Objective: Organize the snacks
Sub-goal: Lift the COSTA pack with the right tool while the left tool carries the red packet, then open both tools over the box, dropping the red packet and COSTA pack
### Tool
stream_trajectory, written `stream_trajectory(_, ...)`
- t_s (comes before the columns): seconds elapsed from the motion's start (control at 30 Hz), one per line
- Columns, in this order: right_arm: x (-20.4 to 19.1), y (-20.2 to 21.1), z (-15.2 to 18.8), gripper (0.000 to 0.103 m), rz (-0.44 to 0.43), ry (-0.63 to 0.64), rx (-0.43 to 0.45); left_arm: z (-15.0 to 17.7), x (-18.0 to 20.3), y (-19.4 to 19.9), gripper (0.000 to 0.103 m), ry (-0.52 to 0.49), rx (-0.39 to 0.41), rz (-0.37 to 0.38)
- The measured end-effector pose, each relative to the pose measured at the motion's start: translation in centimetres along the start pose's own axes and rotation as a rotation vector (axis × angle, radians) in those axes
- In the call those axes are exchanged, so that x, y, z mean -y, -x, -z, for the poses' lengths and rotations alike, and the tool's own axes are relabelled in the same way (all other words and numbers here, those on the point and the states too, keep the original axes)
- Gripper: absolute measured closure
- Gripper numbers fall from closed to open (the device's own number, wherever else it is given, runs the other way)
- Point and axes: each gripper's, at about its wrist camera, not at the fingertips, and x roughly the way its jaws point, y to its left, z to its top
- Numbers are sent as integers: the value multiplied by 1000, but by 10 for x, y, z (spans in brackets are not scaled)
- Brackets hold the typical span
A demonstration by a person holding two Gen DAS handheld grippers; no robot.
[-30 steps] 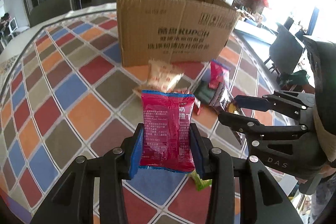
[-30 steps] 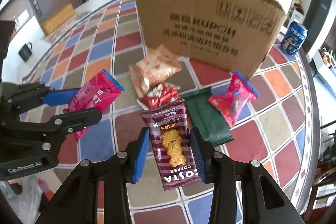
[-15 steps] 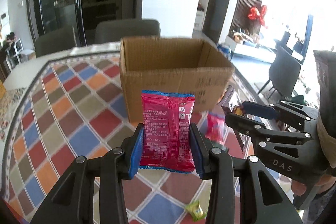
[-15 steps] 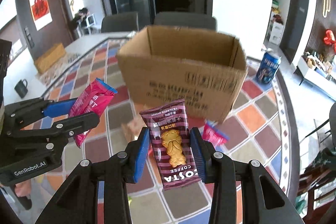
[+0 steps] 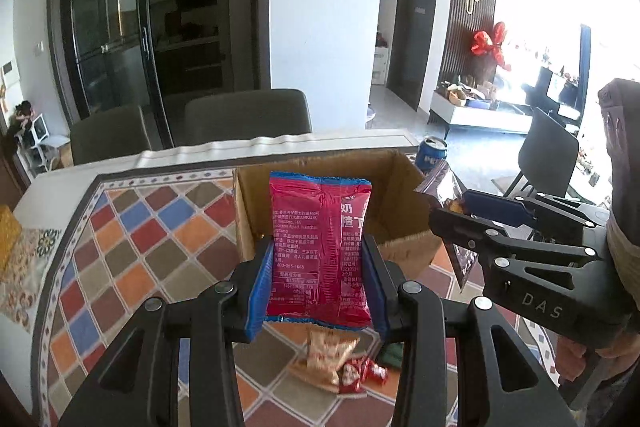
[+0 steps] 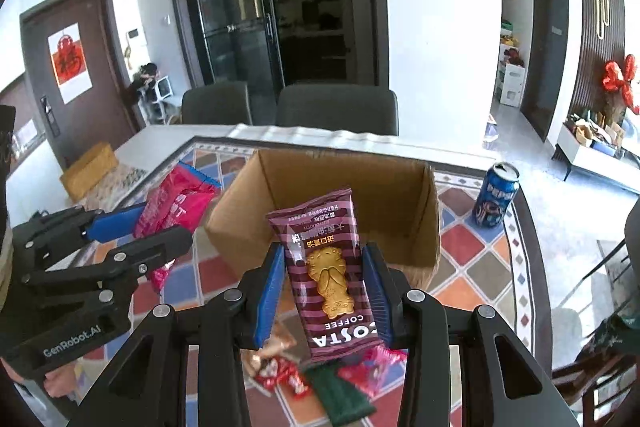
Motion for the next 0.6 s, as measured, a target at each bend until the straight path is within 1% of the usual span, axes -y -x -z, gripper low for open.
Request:
stream_trajectory(0.27, 13, -24, -29, 63, 10, -23, -7, -24, -11, -34, 62, 5, -37, 11)
stream_trajectory(0.43, 20, -48, -45, 63, 31, -18, -32, -37, -16, -56, 62, 18, -66, 16)
stream_trajectory(0.6, 26, -66, -53, 63, 28, -33, -61, -43, -16, -75, 62, 11, -90, 9)
